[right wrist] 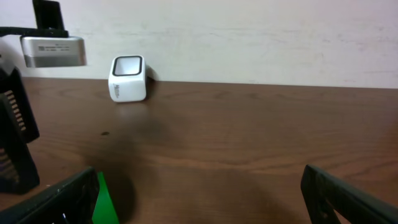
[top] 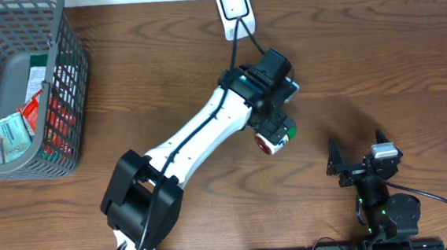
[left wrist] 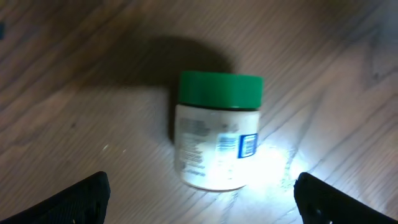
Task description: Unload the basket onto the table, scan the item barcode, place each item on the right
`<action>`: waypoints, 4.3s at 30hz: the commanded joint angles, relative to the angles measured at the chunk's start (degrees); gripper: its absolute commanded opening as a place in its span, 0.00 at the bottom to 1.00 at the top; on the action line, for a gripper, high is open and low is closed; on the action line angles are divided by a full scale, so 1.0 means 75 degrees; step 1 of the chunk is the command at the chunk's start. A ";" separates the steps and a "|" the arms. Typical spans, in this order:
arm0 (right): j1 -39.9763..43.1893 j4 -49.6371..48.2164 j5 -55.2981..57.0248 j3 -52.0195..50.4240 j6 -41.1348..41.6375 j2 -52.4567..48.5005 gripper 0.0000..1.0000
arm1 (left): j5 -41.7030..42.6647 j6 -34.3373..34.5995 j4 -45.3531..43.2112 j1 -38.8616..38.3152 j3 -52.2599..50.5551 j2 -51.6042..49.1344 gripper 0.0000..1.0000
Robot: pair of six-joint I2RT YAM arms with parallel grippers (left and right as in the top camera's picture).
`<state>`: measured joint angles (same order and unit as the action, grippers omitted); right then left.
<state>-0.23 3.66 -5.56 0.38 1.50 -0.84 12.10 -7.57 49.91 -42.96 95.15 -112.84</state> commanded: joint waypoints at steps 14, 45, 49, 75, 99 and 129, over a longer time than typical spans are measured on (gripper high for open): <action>0.0076 0.0029 0.0015 -0.0009 0.0020 0.0023 0.99 | -0.0498 0.0367 -0.0475 -0.0414 -0.0047 -0.1075 0.95; 0.0076 0.0029 0.0015 -0.0009 0.0023 0.0023 0.99 | -0.0504 0.4441 -0.0300 -0.0420 -0.0309 -0.1093 0.50; 0.0076 0.0029 0.0015 -0.0009 0.0020 0.0023 0.99 | -0.0507 0.4450 -0.0385 -0.0420 -0.0309 -0.1093 0.66; 0.0076 0.0029 0.0015 -0.0009 0.0020 0.0023 0.99 | -0.0764 0.4363 -0.0504 -0.0455 -0.0178 -0.1005 0.87; 0.0076 0.0029 0.0015 -0.0009 0.0020 0.0023 0.99 | -0.1110 0.3314 0.1064 0.2066 0.0871 0.2556 0.87; 0.0076 0.0029 0.0015 -0.0009 0.0020 0.0023 0.99 | -0.2506 0.3311 0.3634 0.9189 0.4287 0.1064 0.98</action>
<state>-0.23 3.66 -5.56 0.38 1.50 -0.84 -6.22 15.57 76.25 24.14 127.26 -101.84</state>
